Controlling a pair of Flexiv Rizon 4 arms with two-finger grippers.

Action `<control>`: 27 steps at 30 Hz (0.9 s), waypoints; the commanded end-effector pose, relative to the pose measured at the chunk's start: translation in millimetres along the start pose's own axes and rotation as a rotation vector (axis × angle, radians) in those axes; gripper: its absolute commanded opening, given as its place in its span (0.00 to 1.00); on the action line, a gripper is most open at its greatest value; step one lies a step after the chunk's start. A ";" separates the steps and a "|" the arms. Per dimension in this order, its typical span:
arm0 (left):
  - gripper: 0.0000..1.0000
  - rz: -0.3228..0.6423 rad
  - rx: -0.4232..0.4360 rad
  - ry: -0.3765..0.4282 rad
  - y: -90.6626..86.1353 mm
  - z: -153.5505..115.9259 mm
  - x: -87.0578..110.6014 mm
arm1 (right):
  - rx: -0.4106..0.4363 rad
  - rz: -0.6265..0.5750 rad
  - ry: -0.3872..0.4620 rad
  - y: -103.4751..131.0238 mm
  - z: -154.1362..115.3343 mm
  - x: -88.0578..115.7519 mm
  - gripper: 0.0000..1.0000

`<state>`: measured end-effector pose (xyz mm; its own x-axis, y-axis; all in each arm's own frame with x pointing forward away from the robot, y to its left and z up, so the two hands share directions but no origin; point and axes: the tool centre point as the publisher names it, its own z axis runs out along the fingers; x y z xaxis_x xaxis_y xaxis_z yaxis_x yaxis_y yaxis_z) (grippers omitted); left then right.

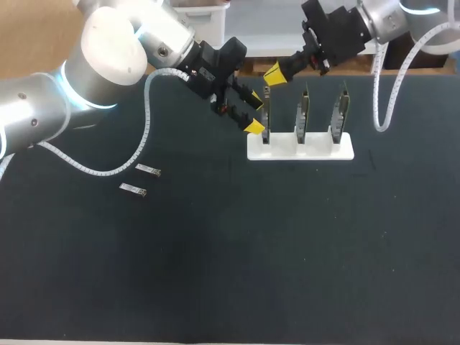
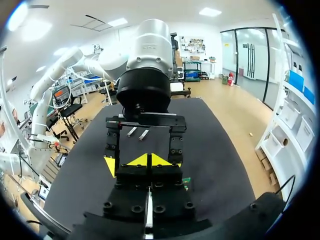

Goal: Pick up the optical module with the left hand, and insert it into the network port with the right hand.

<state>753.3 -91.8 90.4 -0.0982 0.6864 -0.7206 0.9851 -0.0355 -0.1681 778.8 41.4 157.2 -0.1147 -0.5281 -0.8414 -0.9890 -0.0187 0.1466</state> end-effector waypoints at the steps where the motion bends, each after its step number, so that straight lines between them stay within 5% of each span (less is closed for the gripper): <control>1: 1.00 -0.003 0.002 0.005 1.0 0.0 -1.0 | -0.008 0.003 0.001 -5.9 1.4 -1.3 0.00; 27: 1.00 -0.003 0.002 0.005 1.0 0.0 -1.0 | -0.025 0.034 0.035 -5.9 11.3 9.4 0.00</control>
<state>753.3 -91.8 90.4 -0.0982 0.6864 -0.7206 0.9851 -0.0355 -0.1681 782.3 45.8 144.0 -0.1444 -0.5572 -0.8177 -0.9820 -0.0210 0.1877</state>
